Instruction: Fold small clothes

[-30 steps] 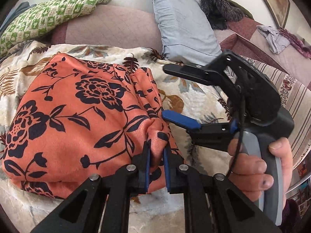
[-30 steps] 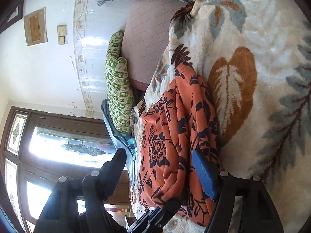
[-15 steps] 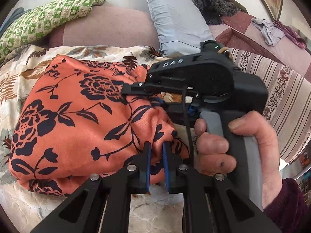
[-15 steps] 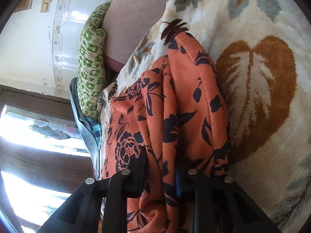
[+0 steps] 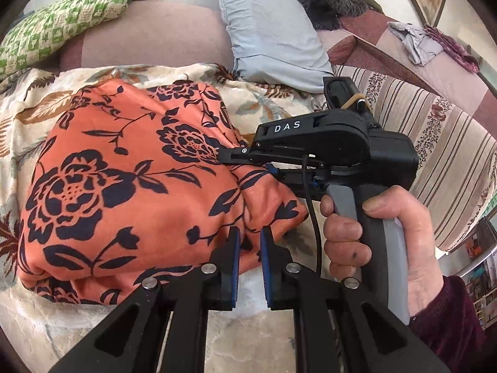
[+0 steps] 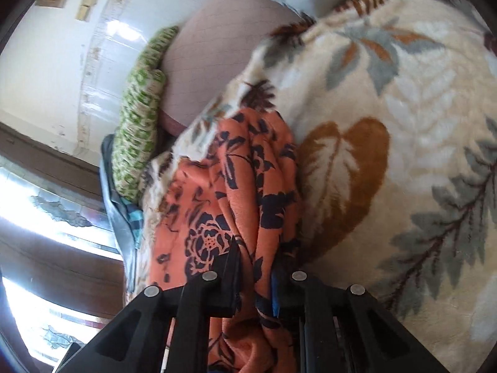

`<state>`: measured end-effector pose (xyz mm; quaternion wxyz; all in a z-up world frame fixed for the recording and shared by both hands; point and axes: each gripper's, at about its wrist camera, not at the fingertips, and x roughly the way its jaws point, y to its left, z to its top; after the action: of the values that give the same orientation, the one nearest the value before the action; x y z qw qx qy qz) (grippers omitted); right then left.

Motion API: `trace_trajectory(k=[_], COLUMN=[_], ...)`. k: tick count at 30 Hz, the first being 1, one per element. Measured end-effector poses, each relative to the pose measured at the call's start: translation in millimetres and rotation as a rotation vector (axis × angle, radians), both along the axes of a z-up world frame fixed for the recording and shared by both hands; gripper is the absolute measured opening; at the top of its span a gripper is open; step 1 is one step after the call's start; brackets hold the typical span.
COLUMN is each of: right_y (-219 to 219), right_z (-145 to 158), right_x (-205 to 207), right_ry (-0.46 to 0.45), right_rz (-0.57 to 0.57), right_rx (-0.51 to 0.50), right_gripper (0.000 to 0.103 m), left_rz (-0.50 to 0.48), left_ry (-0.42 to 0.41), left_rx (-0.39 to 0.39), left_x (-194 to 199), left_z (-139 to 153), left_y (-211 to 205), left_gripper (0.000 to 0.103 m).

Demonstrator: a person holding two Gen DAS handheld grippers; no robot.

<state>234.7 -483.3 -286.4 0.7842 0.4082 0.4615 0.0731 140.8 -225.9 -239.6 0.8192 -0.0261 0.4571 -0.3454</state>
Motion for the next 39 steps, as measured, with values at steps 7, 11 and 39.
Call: trace_trajectory(k=[7, 11, 39], right_y=[-20, -28, 44], right_z=[-15, -1, 36], right_x=[-2, -9, 79], right_ry=[0.060, -0.028, -0.118], right_rz=[-0.058, -0.088, -0.070], right_rx=[0.082, 0.122, -0.192], right_gripper=[0.055, 0.055, 0.058], left_rz=[0.096, 0.135, 0.122], left_ry=[-0.191, -0.280, -0.136], left_rx=[0.024, 0.070, 0.242], left_x=[9, 28, 64], left_z=[47, 60, -30], left_y=[44, 60, 86], left_gripper=[0.068, 0.075, 0.078])
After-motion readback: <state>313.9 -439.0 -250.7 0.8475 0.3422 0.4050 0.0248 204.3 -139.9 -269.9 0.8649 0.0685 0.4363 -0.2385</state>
